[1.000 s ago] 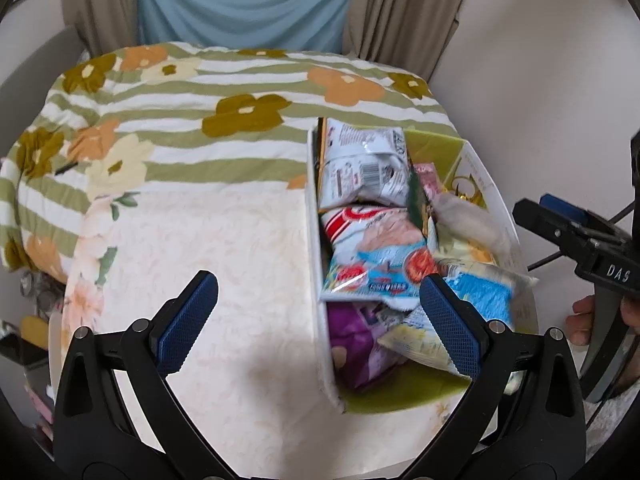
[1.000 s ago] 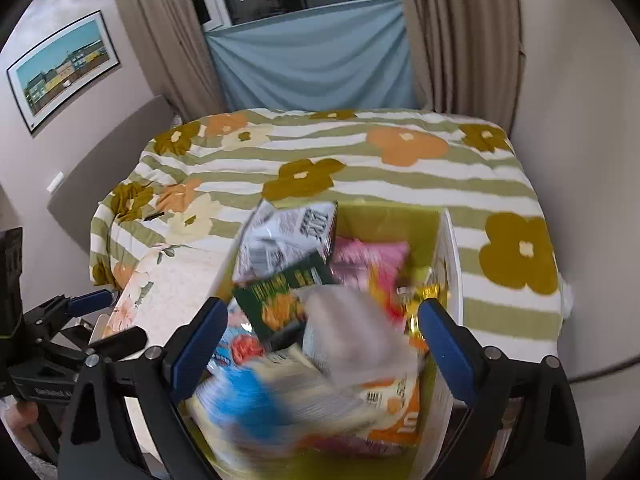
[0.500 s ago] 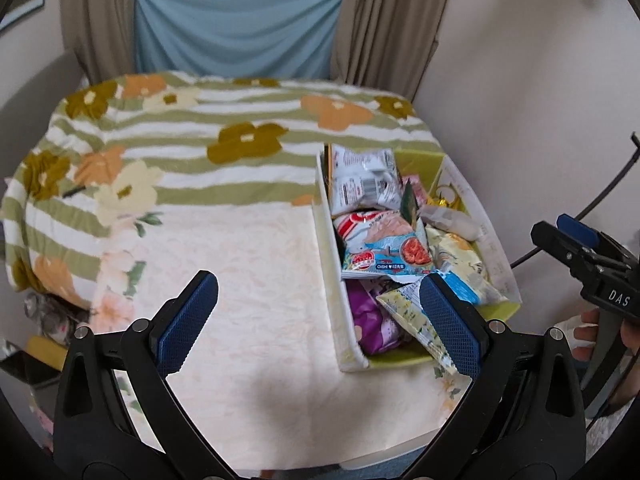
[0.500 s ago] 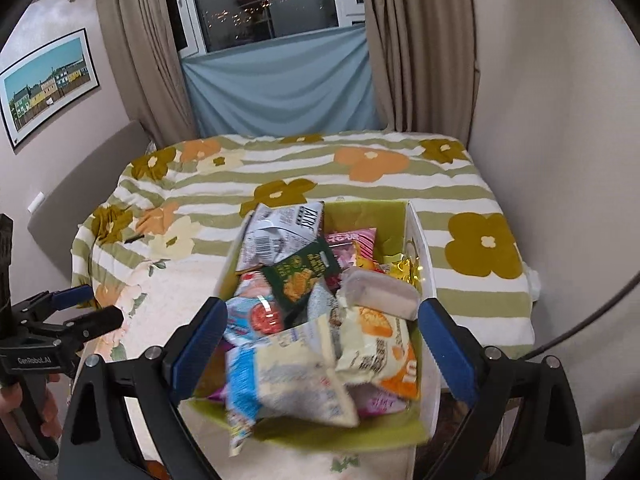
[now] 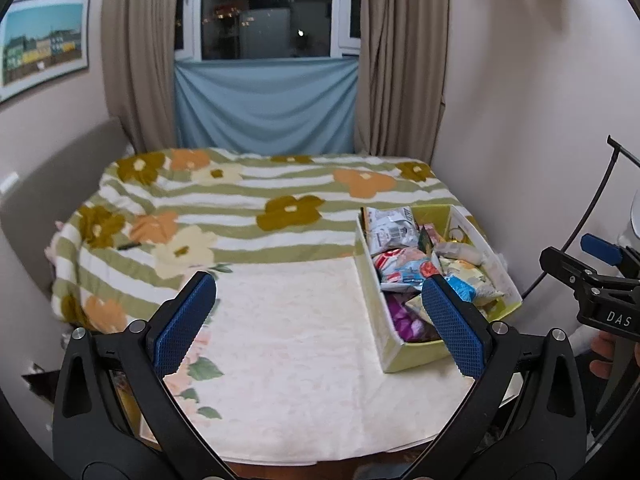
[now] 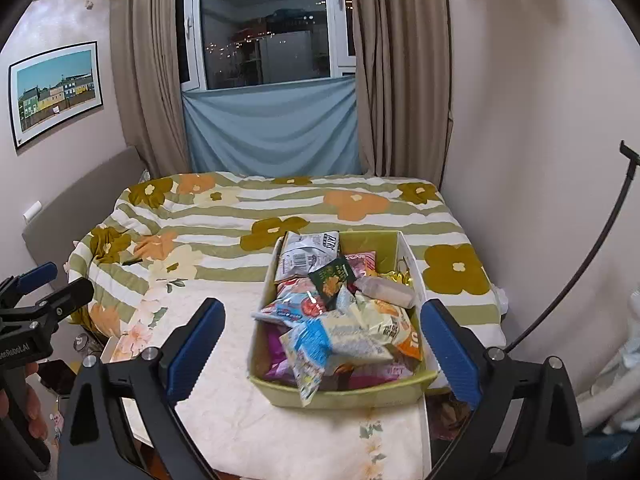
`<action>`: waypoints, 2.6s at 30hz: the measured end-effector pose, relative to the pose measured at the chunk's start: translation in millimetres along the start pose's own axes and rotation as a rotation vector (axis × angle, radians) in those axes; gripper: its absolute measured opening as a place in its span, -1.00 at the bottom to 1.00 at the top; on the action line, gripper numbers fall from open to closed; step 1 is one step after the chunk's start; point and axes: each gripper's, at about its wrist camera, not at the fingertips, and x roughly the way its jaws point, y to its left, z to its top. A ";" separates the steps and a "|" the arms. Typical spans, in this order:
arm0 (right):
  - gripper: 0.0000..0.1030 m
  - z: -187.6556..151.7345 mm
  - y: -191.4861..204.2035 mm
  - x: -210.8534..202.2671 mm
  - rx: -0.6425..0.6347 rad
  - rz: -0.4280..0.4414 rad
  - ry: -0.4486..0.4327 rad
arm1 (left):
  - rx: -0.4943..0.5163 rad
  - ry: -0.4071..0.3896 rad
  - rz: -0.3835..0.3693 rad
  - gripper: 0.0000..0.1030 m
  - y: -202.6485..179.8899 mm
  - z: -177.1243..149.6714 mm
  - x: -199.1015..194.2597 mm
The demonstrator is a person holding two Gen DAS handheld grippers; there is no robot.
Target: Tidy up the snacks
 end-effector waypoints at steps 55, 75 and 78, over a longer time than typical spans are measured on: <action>0.89 -15.9 24.4 -19.0 0.007 -0.071 -0.044 | 0.000 -0.043 0.011 0.99 4.6 -7.9 -7.8; 0.89 -18.1 24.4 -16.7 0.032 -0.083 -0.048 | 0.008 -0.061 -0.011 0.99 -0.1 -8.3 -8.8; 0.89 -17.8 24.2 -16.6 0.033 -0.082 -0.047 | 0.007 -0.055 -0.026 0.99 1.0 -8.7 -7.6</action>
